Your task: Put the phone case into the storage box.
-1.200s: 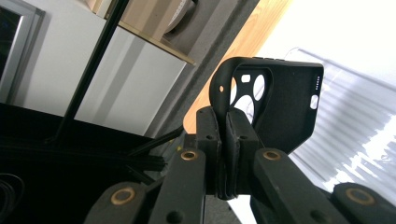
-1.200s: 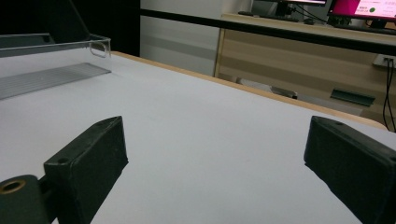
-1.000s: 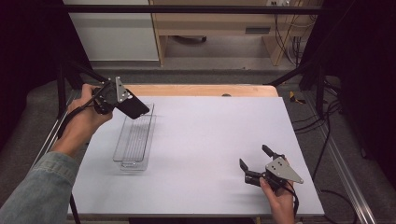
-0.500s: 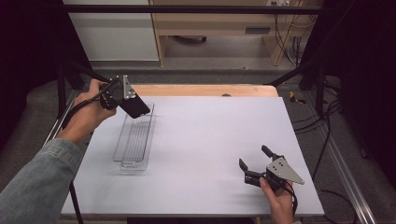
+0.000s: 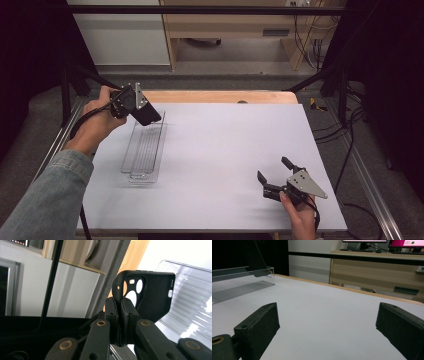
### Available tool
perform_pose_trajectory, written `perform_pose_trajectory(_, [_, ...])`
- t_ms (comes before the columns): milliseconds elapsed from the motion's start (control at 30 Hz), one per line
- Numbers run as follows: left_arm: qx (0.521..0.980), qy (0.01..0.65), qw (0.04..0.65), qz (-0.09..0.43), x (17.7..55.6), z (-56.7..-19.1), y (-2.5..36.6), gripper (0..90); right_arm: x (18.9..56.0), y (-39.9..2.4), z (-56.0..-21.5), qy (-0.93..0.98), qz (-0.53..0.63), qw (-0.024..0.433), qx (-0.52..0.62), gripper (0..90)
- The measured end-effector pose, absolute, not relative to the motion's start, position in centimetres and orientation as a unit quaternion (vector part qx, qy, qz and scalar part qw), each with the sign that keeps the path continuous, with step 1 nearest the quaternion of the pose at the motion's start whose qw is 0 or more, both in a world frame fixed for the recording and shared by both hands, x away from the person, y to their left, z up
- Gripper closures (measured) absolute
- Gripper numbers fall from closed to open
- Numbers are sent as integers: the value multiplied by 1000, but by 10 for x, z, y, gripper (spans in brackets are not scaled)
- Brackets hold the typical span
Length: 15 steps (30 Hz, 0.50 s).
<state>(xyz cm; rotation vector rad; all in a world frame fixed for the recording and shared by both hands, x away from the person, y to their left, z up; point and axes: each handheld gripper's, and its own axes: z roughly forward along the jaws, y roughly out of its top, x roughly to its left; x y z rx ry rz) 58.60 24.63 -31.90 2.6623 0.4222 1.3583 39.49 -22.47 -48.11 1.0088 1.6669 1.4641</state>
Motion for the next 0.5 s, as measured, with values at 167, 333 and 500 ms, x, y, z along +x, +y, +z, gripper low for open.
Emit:
perform_pose_trajectory(167, [881, 121, 45, 455, 581, -324, 238, 850, 392, -223, -479, 645, 566, 345, 380, 50])
perform_pose_trajectory(333, [880, 108, 33, 461, 576, -327, 233, 850, 393, -222, -478, 644, 568, 346, 378, 49])
perform_pose_trajectory(500, [880, 99, 31, 464, 575, -330, 229, 850, 393, -221, -478, 645, 568, 344, 378, 47])
